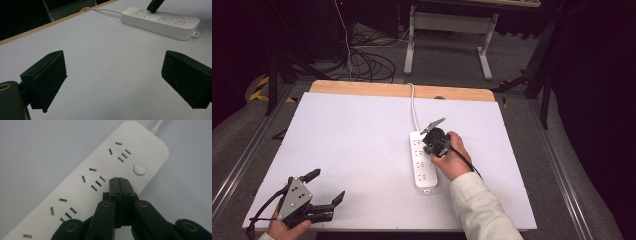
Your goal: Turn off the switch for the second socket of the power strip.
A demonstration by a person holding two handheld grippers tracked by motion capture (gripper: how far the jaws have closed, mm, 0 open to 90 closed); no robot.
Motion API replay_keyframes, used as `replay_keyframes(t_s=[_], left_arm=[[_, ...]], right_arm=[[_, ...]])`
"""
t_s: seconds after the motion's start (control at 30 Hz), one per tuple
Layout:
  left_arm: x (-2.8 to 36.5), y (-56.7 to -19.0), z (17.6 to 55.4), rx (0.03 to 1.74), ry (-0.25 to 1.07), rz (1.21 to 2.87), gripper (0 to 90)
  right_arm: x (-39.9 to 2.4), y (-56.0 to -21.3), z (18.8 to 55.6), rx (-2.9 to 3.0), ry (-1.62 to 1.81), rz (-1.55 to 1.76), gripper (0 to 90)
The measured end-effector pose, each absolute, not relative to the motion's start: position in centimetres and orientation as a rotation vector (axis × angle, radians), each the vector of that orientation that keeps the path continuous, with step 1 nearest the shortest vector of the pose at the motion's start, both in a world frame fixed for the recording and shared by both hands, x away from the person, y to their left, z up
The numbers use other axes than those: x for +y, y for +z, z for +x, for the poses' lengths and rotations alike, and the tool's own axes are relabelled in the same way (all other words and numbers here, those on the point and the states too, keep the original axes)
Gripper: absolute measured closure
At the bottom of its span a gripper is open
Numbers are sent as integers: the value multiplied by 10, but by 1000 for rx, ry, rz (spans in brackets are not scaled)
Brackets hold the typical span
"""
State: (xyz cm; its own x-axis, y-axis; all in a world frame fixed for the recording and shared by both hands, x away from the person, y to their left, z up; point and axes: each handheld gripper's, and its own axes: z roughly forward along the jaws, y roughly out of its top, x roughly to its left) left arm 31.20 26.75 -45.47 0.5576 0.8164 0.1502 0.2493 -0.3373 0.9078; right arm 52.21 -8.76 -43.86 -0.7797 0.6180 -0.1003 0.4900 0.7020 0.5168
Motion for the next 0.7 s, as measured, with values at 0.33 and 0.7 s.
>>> replay_keyframes(t_s=[0.33,0.7], left_arm=[[268,-455,312,869,768,1864,68],[268,-454,313,872,765,1860,68]], right_arm=[[-86,-440,520,2619,670,862,900],[-89,-439,517,2602,805,886,864]])
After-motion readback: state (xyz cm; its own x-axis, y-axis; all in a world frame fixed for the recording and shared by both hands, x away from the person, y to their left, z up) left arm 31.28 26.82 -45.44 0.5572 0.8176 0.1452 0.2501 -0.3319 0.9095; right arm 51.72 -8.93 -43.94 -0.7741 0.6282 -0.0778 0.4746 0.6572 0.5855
